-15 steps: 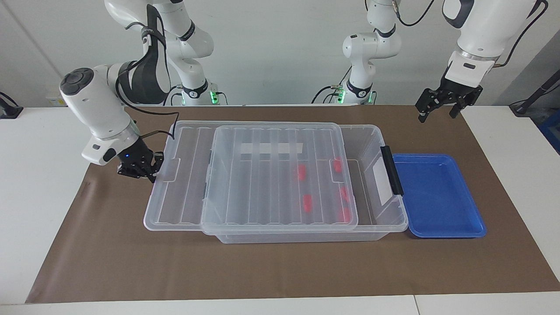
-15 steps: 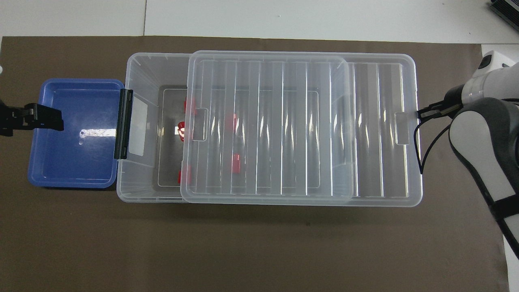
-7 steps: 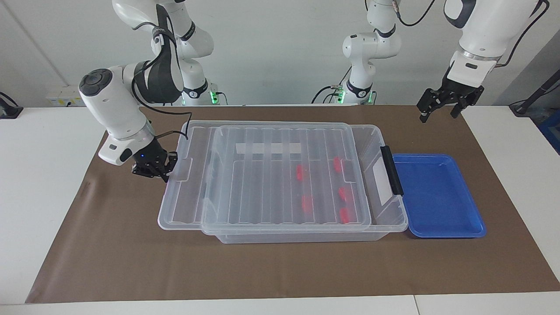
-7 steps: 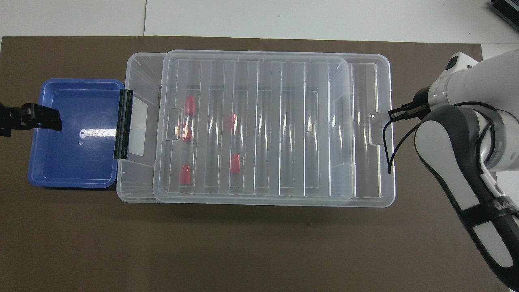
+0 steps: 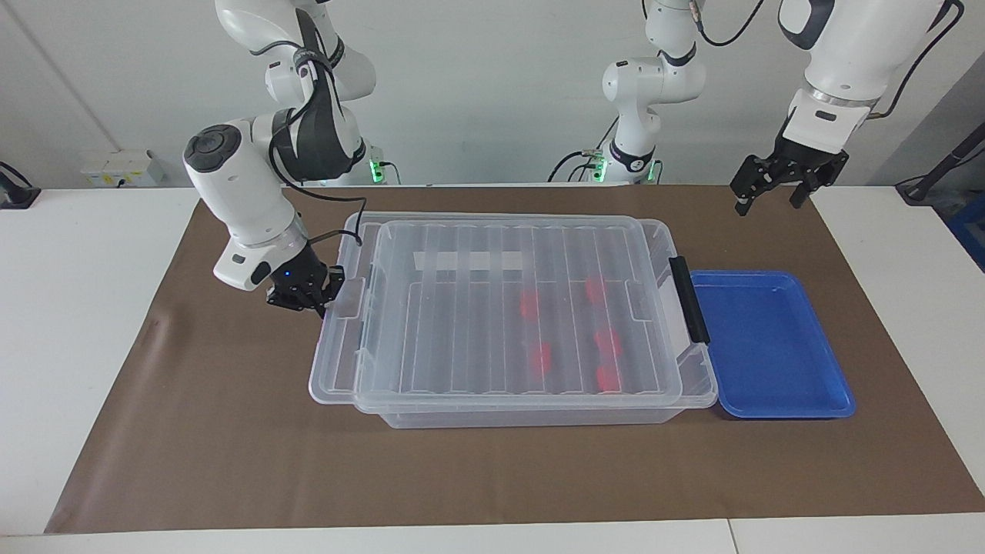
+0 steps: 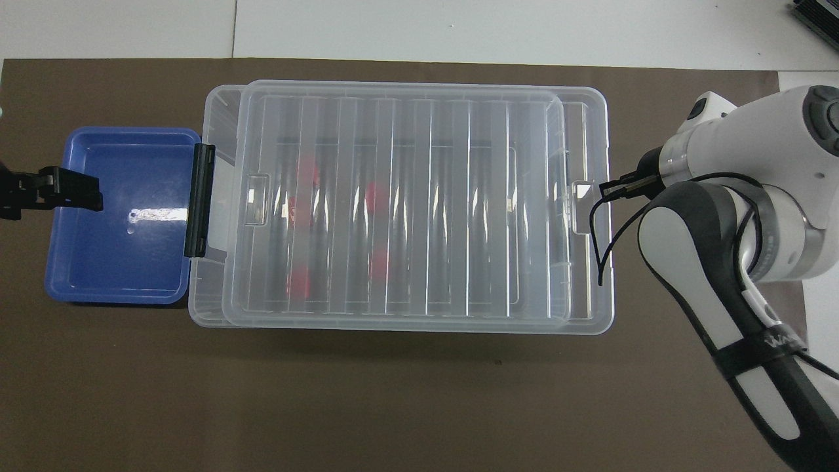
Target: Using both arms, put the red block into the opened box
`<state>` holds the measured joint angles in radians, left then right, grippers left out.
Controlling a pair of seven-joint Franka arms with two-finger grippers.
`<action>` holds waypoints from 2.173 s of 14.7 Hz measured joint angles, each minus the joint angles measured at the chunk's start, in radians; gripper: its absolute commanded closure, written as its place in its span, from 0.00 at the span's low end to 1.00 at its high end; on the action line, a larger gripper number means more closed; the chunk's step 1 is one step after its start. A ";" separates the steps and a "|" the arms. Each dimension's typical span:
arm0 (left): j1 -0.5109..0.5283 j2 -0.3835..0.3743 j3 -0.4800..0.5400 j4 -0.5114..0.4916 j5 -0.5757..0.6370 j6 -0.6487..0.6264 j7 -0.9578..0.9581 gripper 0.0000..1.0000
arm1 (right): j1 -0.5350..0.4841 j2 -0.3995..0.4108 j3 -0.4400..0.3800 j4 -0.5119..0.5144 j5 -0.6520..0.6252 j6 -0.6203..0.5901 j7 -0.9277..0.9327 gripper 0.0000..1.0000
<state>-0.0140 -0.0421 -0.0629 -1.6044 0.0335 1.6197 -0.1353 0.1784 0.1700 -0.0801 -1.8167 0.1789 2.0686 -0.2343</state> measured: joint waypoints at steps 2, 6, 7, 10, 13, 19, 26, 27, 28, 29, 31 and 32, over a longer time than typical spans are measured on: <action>0.000 0.000 0.001 0.000 0.000 0.002 0.000 0.00 | 0.007 0.000 0.000 -0.003 0.019 0.001 0.000 1.00; -0.001 0.000 0.001 0.000 0.000 0.006 0.000 0.00 | 0.009 -0.001 -0.001 -0.003 0.020 0.002 0.000 1.00; -0.001 0.000 0.001 0.000 0.000 0.006 0.000 0.00 | 0.009 -0.001 -0.001 -0.003 0.020 0.002 0.000 1.00; -0.003 0.000 0.001 0.000 0.000 0.007 0.000 0.00 | 0.010 -0.001 -0.001 -0.003 0.020 0.002 0.000 1.00; -0.003 0.000 0.001 0.000 0.000 0.007 0.000 0.00 | 0.010 -0.002 -0.001 -0.003 0.020 0.002 0.000 1.00; -0.003 0.000 0.005 0.000 0.000 0.008 0.000 0.00 | -0.014 -0.040 -0.019 0.003 -0.028 0.001 0.000 1.00; -0.003 0.000 0.005 0.000 0.000 0.010 0.000 0.00 | -0.061 -0.092 -0.015 -0.004 -0.058 -0.043 0.000 1.00; -0.004 0.000 0.005 0.000 0.000 0.014 0.000 0.00 | -0.056 -0.088 -0.013 -0.010 -0.058 -0.035 0.000 1.00; -0.005 0.000 0.005 0.000 0.000 0.021 0.000 0.00 | -0.050 -0.078 -0.010 -0.016 -0.058 -0.016 0.000 1.00; -0.006 0.000 0.004 0.000 0.000 0.029 0.000 0.00 | -0.043 -0.065 -0.008 -0.019 -0.058 0.000 0.000 1.00; -0.007 0.000 0.004 -0.001 -0.004 0.035 0.000 0.00 | -0.029 -0.041 -0.006 -0.020 -0.058 0.019 0.000 1.00; -0.008 0.000 0.004 -0.001 -0.012 0.035 0.000 0.00 | -0.024 -0.035 -0.006 -0.021 -0.058 0.019 0.000 1.00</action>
<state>-0.0215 -0.0421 -0.0590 -1.6059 0.0216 1.6546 -0.1352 0.1545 0.1349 -0.0858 -1.8381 0.1210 2.0876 -0.2342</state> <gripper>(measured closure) 0.000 0.991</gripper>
